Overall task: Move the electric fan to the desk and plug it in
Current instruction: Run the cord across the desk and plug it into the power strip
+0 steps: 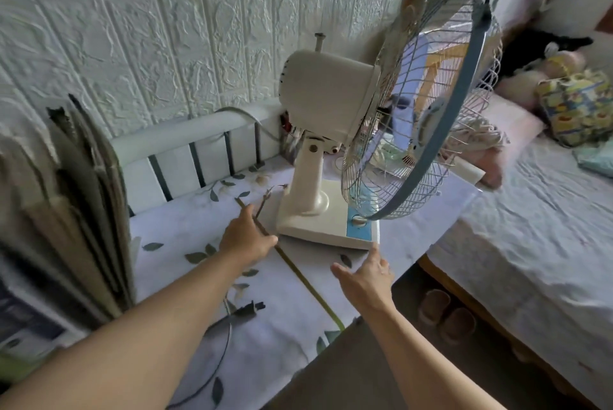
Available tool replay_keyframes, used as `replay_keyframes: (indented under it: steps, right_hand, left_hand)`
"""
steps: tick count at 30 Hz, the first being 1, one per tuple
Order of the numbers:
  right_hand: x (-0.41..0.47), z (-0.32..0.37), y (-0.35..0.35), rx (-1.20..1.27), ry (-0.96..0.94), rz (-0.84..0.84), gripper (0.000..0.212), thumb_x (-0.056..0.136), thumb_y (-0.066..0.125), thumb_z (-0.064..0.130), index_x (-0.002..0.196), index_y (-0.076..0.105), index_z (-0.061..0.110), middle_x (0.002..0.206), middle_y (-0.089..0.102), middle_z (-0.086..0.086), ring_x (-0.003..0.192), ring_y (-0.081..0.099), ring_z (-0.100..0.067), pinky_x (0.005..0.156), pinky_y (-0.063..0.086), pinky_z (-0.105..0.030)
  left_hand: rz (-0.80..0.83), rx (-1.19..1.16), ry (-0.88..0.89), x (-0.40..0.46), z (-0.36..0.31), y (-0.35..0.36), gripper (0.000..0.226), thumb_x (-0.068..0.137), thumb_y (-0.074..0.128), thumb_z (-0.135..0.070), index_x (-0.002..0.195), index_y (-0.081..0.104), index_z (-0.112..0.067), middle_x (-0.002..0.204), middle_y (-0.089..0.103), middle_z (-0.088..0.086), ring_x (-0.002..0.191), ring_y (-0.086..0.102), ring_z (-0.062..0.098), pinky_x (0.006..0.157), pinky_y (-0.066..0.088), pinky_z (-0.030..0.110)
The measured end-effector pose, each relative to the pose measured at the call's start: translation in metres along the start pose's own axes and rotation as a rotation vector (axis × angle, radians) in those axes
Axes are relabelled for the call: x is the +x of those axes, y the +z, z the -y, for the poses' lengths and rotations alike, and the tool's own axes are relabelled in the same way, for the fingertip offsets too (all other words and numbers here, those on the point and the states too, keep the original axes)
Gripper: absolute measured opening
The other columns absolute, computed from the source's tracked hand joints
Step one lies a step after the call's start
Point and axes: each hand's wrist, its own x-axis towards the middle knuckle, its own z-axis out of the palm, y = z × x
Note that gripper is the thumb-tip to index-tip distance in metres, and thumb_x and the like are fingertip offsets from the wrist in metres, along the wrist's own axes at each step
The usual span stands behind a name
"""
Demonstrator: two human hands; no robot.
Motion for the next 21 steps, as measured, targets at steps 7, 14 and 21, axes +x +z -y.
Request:
replay_keyframes:
  steps: [7, 14, 21]
  right_hand:
    - [-0.017, 0.016, 0.024, 0.023, -0.025, 0.063, 0.085, 0.079, 0.067, 0.038, 0.147, 0.023, 0.011, 0.144, 0.035, -0.016, 0.135, 0.033, -0.032, 0.114, 0.029, -0.043]
    - [-0.019, 0.018, 0.042, -0.005, -0.02, 0.102, 0.086, 0.081, 0.066, 0.038, 0.149, 0.02, 0.011, 0.147, 0.03, -0.016, 0.137, 0.03, -0.031, 0.113, 0.032, -0.043]
    - [-0.017, 0.024, 0.044, -0.03, -0.067, 0.135, 0.082, 0.084, 0.067, 0.035, 0.148, 0.022, 0.01, 0.146, 0.031, -0.015, 0.132, 0.036, -0.031, 0.111, 0.035, -0.042]
  left_hand:
    - [0.078, 0.125, -0.067, -0.014, 0.049, -0.008, 0.048, 0.08, 0.069, -0.016, 0.126, 0.055, -0.015, 0.122, 0.061, 0.005, 0.109, 0.059, 0.023, 0.089, 0.049, 0.029]
    - [0.203, 0.329, -0.059, -0.019, 0.083, 0.024, 0.034, 0.071, 0.076, -0.019, 0.105, 0.069, -0.022, 0.118, 0.067, 0.001, 0.105, 0.064, 0.02, 0.088, 0.053, 0.03]
    - [0.118, 0.552, -0.037, -0.028, 0.099, 0.037, 0.024, 0.083, 0.061, -0.022, 0.106, 0.065, -0.016, 0.12, 0.057, 0.005, 0.11, 0.059, 0.025, 0.088, 0.052, 0.035]
